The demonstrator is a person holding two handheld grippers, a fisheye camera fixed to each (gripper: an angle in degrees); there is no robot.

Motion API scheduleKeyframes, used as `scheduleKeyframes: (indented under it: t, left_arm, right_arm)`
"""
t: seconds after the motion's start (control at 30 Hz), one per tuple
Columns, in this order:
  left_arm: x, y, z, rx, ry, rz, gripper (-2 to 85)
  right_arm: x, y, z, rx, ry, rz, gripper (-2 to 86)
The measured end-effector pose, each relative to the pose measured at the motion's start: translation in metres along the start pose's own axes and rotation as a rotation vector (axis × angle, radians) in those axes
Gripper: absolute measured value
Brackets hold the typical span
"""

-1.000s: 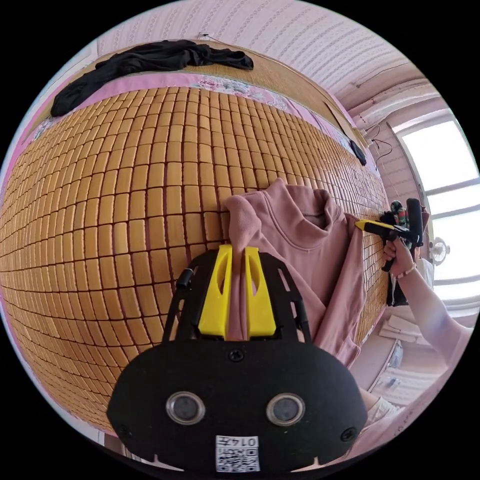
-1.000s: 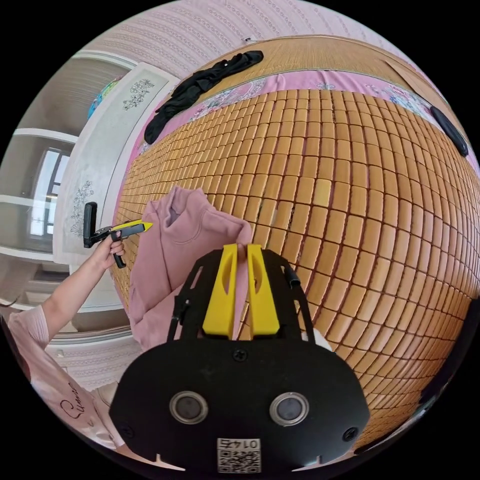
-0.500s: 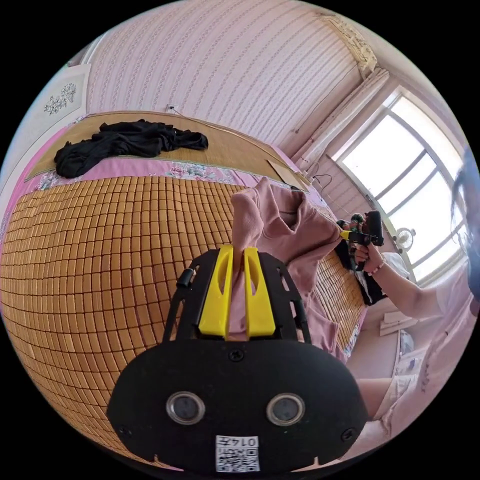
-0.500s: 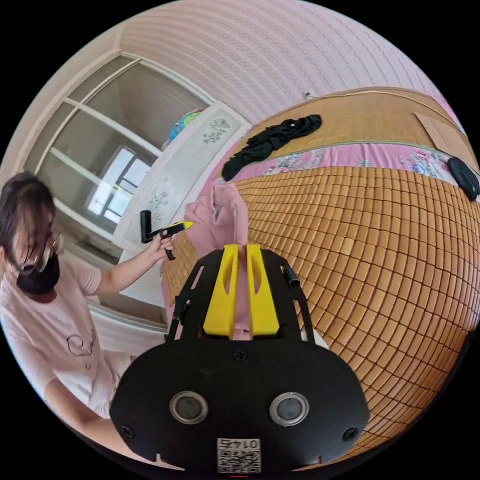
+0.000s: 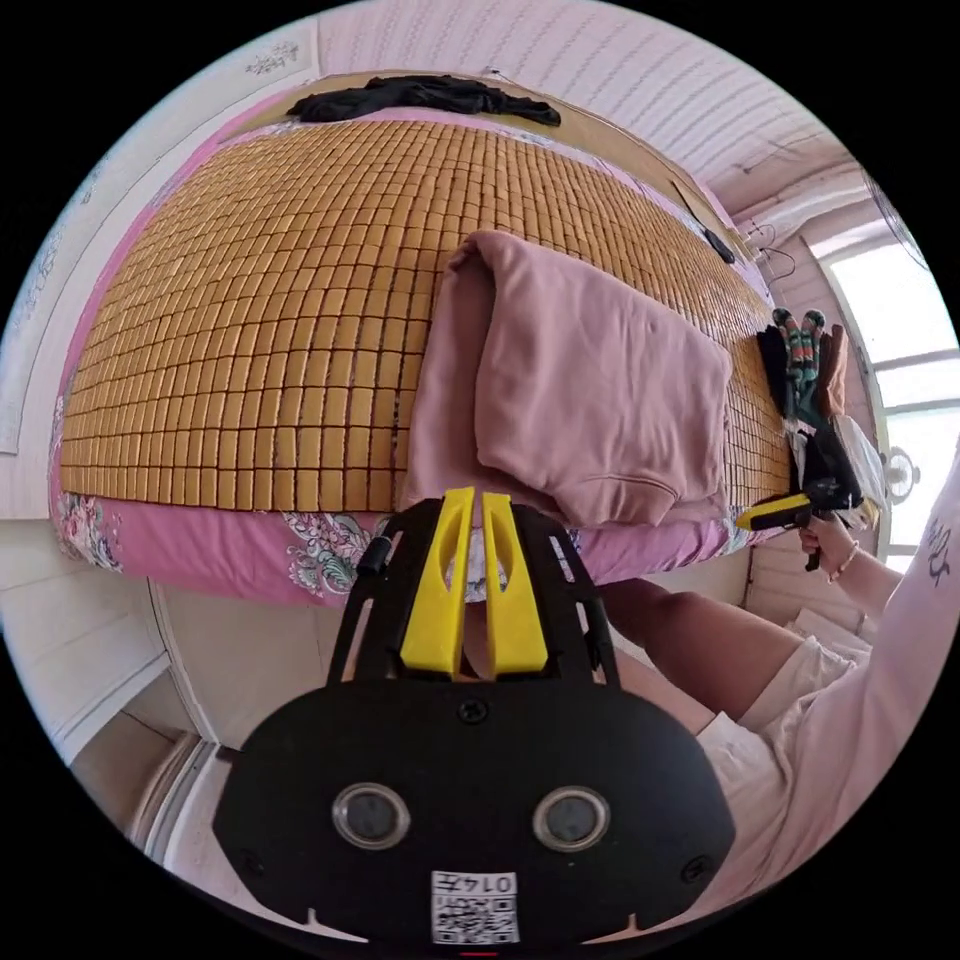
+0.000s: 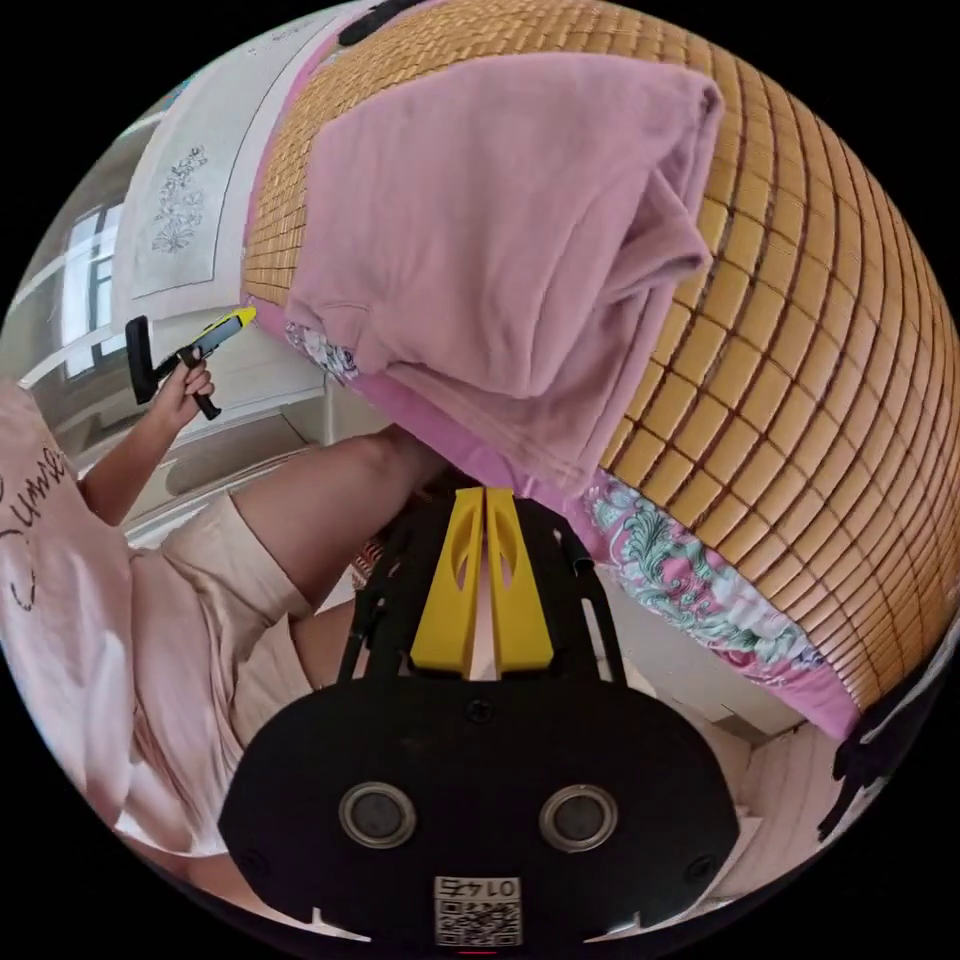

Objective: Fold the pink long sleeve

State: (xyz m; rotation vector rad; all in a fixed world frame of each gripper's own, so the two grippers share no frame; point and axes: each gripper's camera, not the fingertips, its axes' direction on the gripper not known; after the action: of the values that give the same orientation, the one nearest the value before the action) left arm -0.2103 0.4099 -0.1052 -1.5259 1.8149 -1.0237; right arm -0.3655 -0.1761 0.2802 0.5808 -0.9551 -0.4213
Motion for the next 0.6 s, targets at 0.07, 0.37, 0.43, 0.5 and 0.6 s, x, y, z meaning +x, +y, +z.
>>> scheduleKeyframes:
  t: [0.07,0.37,0.43,0.5,0.6]
  left_arm:
    - [0.047,-0.003,0.005,0.017,-0.018,0.109,-0.6]
    - [0.223,-0.008,0.071,0.137,-0.148,0.459,-1.0]
    - [0.234,-0.010,0.095,0.082,-0.201,0.473,-1.0]
    - [0.236,-0.007,0.135,-0.082,-0.205,0.481,-1.0]
    - [0.233,0.016,0.133,0.095,-0.178,0.434,-1.0]
  right_arm:
    - [-0.050,-0.036,-0.014,0.069,0.153,-0.140,-0.2]
    - [-0.170,-0.225,-0.055,0.338,0.432,-0.392,-0.5]
    - [-0.163,-0.274,-0.020,0.115,0.445,-0.357,-0.7]
    - [-0.156,-0.297,-0.006,0.100,0.395,-0.370,-0.8]
    - [-0.150,-0.319,-0.016,0.005,0.231,-0.347,-0.6]
